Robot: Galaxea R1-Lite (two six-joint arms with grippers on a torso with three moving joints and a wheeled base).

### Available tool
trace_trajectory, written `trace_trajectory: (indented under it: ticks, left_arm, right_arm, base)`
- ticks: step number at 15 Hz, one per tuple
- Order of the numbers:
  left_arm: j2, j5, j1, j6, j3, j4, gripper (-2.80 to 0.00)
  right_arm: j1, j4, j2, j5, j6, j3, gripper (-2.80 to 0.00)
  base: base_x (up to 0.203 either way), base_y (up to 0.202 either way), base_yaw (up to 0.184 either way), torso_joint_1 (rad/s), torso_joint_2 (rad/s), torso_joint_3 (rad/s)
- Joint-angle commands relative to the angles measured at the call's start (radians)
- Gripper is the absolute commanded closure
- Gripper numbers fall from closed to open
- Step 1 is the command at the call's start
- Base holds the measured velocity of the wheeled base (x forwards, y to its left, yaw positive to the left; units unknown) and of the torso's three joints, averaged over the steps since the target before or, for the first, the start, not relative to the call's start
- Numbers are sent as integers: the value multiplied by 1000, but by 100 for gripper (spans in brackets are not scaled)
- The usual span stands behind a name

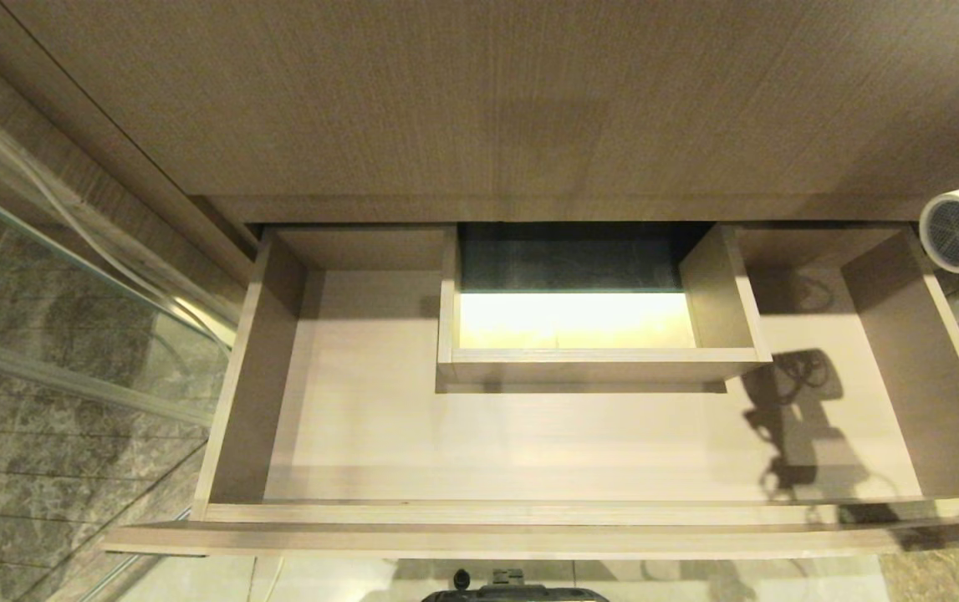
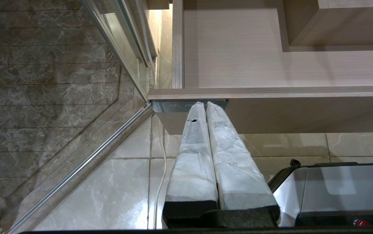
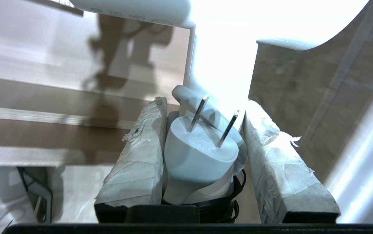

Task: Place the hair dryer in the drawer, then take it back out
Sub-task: Place it on the countertop

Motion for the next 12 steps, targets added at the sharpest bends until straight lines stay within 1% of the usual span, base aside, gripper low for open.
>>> trace_trajectory:
  ticks: [1,4,7,12]
  left_arm:
    - [0,0,-1,0,0,0,0]
    - [0,0,-1,0,0,0,0]
    - [0,0,1,0,2,0,0]
    - [0,0,1,0,0,0,0]
  right_arm:
    - [0,16,-158,-6,-1,44,0]
    - [0,43,-214,-9,9,45,0]
    - [0,50,-280,-8,59,53,0]
    - [0,42,-379,-6,62,55,0]
  base:
    - [0,0,0,0,0,0]
    - [0,0,0,0,0,0]
    - [0,0,0,0,0,0]
    - [0,0,0,0,0,0]
